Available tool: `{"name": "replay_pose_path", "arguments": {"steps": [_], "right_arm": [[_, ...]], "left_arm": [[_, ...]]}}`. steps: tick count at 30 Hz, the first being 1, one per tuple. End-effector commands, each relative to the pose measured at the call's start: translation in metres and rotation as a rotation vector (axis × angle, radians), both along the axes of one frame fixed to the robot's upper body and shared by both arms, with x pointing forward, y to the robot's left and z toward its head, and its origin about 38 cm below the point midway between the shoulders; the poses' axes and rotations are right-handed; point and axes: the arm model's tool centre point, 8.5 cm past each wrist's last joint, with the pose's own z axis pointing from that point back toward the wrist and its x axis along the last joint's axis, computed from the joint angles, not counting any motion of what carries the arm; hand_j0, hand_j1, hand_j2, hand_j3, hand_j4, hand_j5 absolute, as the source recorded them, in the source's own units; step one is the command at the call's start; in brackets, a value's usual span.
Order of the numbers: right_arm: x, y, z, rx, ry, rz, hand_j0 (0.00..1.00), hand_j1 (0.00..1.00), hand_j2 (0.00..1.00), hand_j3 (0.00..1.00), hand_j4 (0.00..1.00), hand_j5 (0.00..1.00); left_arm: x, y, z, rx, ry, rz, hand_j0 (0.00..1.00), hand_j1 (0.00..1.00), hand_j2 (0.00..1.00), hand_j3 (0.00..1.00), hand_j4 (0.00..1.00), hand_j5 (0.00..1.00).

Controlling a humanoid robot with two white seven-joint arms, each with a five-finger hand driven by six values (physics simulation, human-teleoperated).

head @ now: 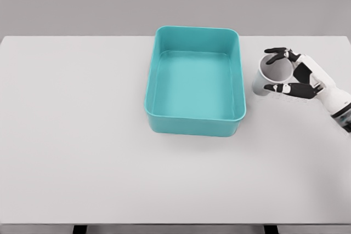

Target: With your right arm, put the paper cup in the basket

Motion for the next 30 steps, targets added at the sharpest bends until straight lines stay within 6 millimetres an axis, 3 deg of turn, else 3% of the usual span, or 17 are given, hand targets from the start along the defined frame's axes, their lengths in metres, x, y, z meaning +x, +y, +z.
{"name": "replay_pose_path", "arguments": {"steps": [1,20,26,30], "right_arm": [[0.0,-0.002,0.001,-0.018,0.002,0.004,0.45,0.45,0.45,0.45,0.45,0.45],[0.043,0.055,0.071,-0.082,-0.187,0.146,0.45,0.45,0.45,0.45,0.45,0.45],[0.049,0.082,0.078,-0.105,-0.23,0.199,0.45,0.45,0.45,0.45,0.45,0.45],[0.046,0.102,0.066,-0.192,-0.251,0.252,0.47,0.47,0.47,0.47,0.47,0.47]], "left_arm": [[0.0,0.0,0.0,0.0,0.0,0.0,1.0,1.0,1.0,1.0,1.0,1.0],[0.0,0.0,0.0,0.0,0.0,0.0,1.0,1.0,1.0,1.0,1.0,1.0],[0.0,0.0,0.0,0.0,0.0,0.0,1.0,1.0,1.0,1.0,1.0,1.0],[0.0,0.0,0.0,0.0,0.0,0.0,1.0,1.0,1.0,1.0,1.0,1.0]]}}
